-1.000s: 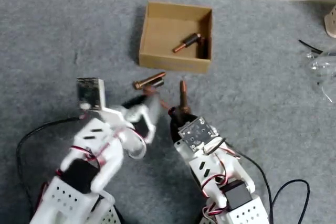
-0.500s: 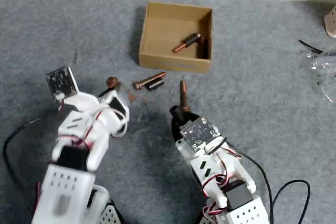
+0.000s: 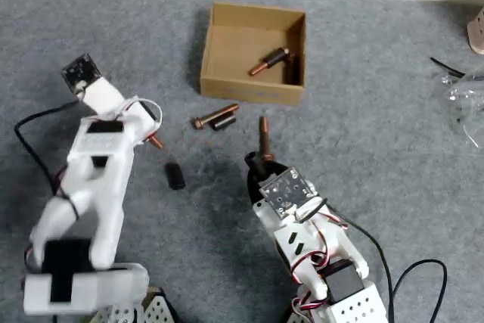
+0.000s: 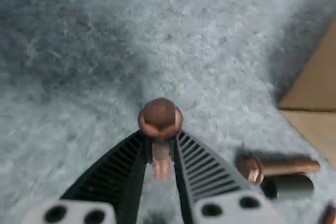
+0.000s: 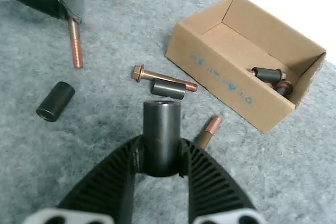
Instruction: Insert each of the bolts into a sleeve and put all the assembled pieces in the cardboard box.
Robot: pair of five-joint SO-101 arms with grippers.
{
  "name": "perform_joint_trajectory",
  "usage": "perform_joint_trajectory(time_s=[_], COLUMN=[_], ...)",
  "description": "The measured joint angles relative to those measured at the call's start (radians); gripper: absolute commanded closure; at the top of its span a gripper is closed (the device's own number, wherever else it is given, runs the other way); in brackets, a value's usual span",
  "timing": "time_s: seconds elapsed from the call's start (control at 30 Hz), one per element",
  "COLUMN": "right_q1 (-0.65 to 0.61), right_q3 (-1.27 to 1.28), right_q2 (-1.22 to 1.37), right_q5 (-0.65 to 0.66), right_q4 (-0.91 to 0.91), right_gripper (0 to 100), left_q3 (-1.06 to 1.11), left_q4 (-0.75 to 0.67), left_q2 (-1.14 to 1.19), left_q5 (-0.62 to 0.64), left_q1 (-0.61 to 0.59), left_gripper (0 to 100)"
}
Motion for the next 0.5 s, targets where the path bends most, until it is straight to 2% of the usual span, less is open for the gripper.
perform_joint_trajectory(time_s=[0.23,0.5], right_q1=[0.000,0.000], right_q3=[0.000,0.000], right_q2=[0.000,0.000], right_q5=[0.000,0.000], right_q4=[0.000,0.000], right_gripper=[99.5,99.5], left_q3=[-0.114,-0.201], left_q4=[-0.009,-0.008], left_q2=[0.238,0.341], left_q5=[0.046,0.052], left_q1=[0.000,0.002], left_gripper=[99,99])
